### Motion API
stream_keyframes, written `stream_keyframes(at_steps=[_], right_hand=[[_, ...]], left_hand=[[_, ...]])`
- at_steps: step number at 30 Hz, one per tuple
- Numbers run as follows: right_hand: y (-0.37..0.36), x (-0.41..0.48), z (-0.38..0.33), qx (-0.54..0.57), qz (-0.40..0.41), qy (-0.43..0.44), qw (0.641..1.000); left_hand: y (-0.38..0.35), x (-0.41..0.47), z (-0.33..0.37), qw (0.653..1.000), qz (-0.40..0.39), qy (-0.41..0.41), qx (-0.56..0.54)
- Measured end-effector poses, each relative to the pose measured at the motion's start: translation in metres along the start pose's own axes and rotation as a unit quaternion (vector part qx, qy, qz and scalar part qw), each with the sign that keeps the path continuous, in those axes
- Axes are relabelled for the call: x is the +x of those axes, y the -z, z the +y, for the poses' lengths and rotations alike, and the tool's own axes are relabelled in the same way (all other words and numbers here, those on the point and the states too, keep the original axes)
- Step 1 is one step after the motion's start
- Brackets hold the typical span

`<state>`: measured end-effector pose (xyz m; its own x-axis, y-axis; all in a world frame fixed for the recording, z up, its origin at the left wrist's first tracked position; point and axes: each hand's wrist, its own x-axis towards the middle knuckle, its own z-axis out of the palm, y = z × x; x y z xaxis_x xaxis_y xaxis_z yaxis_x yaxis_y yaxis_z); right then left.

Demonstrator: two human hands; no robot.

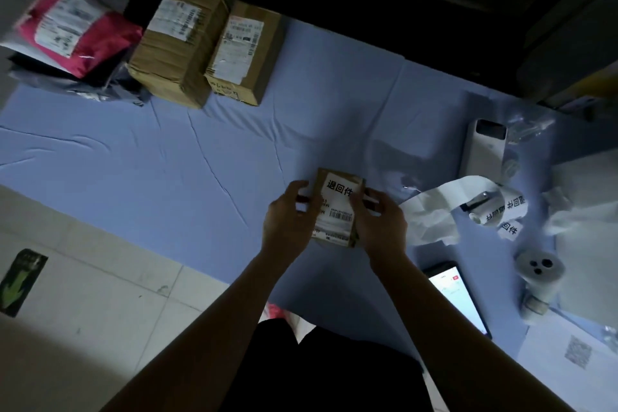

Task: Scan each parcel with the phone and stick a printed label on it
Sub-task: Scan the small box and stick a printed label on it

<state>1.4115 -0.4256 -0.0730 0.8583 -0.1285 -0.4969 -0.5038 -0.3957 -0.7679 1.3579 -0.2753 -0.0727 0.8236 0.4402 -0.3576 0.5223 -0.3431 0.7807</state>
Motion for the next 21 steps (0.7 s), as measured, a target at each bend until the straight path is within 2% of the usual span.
stream_keyframes(at_steps=[5, 10, 13, 16, 21], right_hand=[[-0.017, -0.031, -0.003, 0.024, -0.072, 0.033, 0.997], [-0.087, -0.074, -0.039, -0.001, -0.125, 0.104, 0.987], [-0.153, -0.118, -0.070, -0.038, -0.161, 0.161, 0.973], [-0.236, -0.175, -0.101, -0.026, -0.206, 0.212, 0.955], [-0.358, -0.250, -0.143, -0.002, -0.270, 0.221, 0.937]], left_hand=[[0.028, -0.010, -0.016, 0.999, -0.044, -0.009, 0.031], [0.107, -0.015, -0.053, 1.000, -0.008, -0.005, 0.006], [0.189, -0.020, -0.088, 0.999, 0.039, -0.009, -0.030], [0.286, -0.025, -0.133, 0.996, 0.073, -0.036, -0.031], [0.429, -0.034, -0.197, 0.992, 0.107, -0.058, -0.027]])
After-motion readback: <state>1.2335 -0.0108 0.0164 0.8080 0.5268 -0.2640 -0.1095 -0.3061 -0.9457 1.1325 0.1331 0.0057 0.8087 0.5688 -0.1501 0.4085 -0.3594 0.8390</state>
